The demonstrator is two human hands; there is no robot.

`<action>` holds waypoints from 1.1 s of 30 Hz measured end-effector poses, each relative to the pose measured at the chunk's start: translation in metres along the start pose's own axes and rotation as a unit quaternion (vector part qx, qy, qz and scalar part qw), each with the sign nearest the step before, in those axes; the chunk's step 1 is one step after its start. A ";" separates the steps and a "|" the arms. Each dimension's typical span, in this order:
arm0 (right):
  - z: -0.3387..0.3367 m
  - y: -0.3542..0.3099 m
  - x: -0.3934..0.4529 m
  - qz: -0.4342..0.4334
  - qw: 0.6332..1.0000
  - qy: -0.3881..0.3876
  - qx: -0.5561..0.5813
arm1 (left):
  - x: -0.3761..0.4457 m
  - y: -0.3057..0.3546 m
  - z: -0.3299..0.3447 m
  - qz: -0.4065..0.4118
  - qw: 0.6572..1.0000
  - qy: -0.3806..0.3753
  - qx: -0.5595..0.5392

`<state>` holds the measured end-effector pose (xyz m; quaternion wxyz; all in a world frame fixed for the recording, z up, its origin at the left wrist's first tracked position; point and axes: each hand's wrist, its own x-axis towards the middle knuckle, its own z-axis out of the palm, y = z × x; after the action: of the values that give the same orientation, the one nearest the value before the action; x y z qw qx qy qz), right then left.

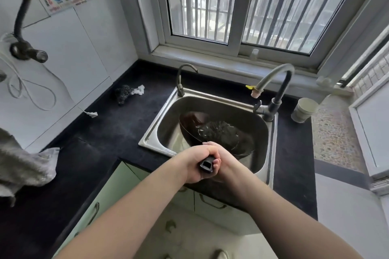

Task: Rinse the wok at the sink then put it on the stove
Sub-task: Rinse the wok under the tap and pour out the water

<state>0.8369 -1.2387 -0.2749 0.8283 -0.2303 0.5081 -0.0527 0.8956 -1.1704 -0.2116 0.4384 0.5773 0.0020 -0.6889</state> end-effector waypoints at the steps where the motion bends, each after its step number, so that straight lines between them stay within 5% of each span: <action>1: -0.001 0.000 0.001 0.022 1.000 -0.007 0.002 | 0.001 0.000 0.004 0.003 1.000 0.010 0.014; 9: -0.006 -0.002 -0.024 0.078 0.986 -0.123 0.078 | 0.014 -0.012 0.012 0.030 0.992 0.087 0.086; 15: -0.014 0.007 -0.015 0.076 0.990 -0.118 0.006 | 0.009 -0.033 0.015 0.063 0.973 0.105 0.193; 23: -0.016 0.014 -0.001 0.095 0.980 -0.153 0.090 | 0.010 -0.052 0.003 0.101 0.940 0.120 0.304; 33: -0.022 0.020 0.013 0.081 0.983 -0.162 0.043 | 0.019 -0.072 -0.005 0.141 0.897 0.162 0.386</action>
<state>0.8212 -1.2329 -0.3025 0.9102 -0.1575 0.3818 0.0308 0.8573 -1.1348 -0.2648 0.2674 0.7988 -0.2741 -0.4640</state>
